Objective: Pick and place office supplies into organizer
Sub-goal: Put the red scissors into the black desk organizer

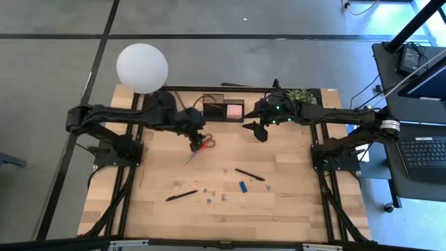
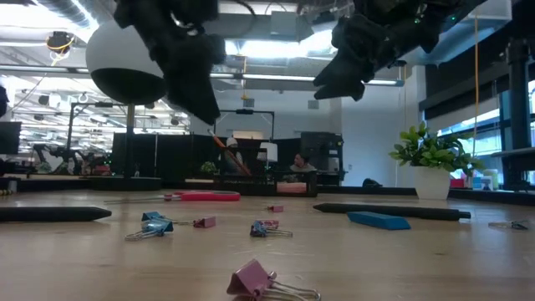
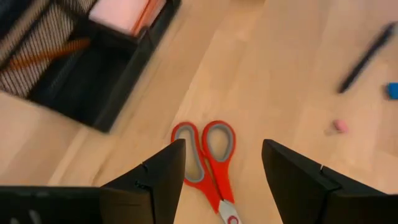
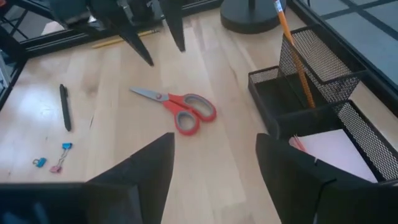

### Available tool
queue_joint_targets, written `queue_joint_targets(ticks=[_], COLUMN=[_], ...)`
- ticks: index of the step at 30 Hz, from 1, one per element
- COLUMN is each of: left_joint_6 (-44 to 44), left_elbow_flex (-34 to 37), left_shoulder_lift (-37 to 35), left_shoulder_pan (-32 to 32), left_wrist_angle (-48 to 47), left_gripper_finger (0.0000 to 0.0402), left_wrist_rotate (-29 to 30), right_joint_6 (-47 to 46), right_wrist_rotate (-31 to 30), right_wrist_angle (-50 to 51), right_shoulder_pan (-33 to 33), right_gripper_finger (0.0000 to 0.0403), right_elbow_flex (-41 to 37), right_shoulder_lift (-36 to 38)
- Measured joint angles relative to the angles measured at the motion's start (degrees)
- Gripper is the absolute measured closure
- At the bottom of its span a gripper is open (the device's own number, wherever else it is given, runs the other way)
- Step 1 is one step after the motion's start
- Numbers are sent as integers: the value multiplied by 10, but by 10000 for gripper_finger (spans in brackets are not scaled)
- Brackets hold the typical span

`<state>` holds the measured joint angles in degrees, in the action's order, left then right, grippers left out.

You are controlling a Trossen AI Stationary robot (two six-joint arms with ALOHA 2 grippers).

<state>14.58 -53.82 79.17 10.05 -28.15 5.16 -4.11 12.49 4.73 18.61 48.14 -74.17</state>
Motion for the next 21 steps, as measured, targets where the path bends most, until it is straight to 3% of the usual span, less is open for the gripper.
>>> queue_joint_targets(ticks=[7,14,21], left_joint_6=[13,89,111], left_elbow_flex=[-68,-139,-159], left_shoulder_lift=[108,195,250], left_shoulder_pan=[-26,-33,-33], left_wrist_angle=[-54,-127,-145], left_gripper_finger=[197,197,197], left_wrist_rotate=[50,54,47], right_joint_6=[4,0,-2], right_wrist_rotate=[0,0,0], right_wrist_angle=[-3,-2,-2], right_shoulder_pan=[2,7,7], right_gripper_finger=[174,174,174], right_elbow_flex=[0,0,0], right_shoulder_lift=[0,0,0])
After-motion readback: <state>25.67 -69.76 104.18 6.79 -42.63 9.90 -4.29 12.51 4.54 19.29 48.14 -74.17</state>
